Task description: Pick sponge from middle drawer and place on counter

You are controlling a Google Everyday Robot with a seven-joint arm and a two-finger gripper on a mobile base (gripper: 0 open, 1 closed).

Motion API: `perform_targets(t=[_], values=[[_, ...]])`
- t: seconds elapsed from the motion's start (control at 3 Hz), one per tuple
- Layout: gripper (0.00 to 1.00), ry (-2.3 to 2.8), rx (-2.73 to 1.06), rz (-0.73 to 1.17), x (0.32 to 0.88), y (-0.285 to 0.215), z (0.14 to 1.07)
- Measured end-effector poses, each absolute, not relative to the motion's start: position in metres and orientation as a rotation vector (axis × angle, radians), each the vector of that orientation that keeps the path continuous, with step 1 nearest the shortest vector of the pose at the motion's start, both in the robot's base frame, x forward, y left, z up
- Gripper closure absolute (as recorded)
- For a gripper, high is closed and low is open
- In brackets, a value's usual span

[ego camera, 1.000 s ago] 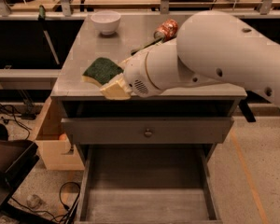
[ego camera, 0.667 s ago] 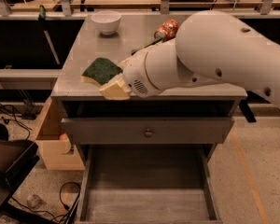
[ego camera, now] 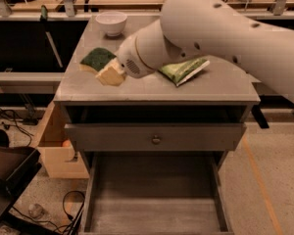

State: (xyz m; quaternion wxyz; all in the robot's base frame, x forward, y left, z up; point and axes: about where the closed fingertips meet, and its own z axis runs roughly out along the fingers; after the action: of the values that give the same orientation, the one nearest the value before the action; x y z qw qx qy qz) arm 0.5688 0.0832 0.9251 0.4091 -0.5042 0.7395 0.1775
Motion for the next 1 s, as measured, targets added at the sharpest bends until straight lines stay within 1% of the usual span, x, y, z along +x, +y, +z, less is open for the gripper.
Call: perform_targets(t=[0.33, 0.67, 1.0], values=[[1.0, 1.902, -1.284, 0.479, 0.613, 0.111, 0.923], [1.0, 1.926, -1.295, 0.524, 0.636, 0.129, 0.914], [1.0, 1.926, -1.297, 0.533, 0.641, 0.133, 0.914]])
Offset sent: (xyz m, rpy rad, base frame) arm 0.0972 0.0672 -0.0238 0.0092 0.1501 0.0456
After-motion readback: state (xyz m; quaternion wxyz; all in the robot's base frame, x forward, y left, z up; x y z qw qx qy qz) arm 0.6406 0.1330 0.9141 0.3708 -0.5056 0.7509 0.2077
